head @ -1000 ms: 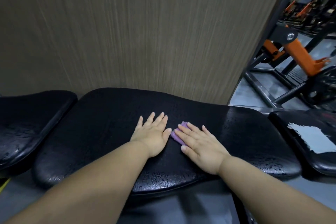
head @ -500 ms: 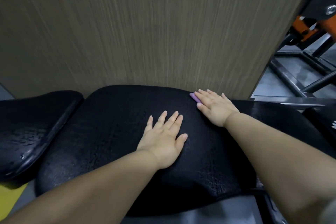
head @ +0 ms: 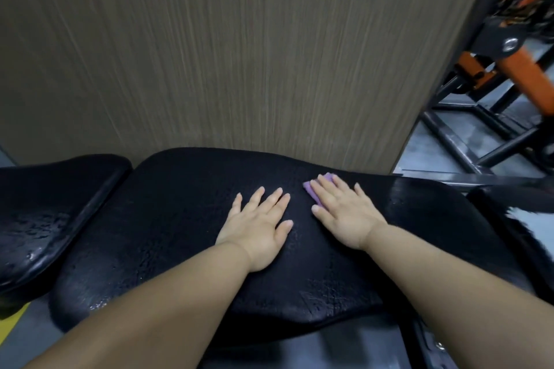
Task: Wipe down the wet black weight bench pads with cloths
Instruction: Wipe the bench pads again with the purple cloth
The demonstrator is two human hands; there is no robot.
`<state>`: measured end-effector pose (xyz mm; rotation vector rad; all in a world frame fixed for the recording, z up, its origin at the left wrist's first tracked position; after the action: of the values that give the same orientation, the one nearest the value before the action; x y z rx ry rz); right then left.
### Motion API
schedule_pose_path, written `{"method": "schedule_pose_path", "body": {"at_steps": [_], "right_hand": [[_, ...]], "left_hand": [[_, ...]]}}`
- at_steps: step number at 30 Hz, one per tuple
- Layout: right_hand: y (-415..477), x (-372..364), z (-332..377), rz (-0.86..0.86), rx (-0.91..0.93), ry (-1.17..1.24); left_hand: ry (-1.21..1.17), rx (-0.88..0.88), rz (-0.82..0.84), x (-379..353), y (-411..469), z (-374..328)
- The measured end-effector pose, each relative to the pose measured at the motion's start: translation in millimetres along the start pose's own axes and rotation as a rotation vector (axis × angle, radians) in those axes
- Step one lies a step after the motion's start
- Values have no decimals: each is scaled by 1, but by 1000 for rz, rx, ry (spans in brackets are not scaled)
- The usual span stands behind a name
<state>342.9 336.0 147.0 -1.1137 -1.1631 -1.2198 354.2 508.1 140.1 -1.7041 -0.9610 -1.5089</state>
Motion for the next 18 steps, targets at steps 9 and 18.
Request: {"method": "schedule_pose_path", "body": {"at_steps": [9,18], "right_hand": [[-127,-6,5,-74,196,-55],[-117,-3,-1,-67,136,-5]], "left_hand": [[-28,15,-16,2,-6,-4],[-61,112,95,0,2,-25]]}}
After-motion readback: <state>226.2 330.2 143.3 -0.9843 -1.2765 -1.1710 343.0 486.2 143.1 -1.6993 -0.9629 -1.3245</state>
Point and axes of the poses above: each hand's wrist, its own y-axis towards the middle knuckle, its own x-axis out of the back of the hand, z = x × y, the point moved 6 cm from there along y, towards the middle knuckle, and after that the axes turned 8 degrees about -z, right-handed, at the moved point
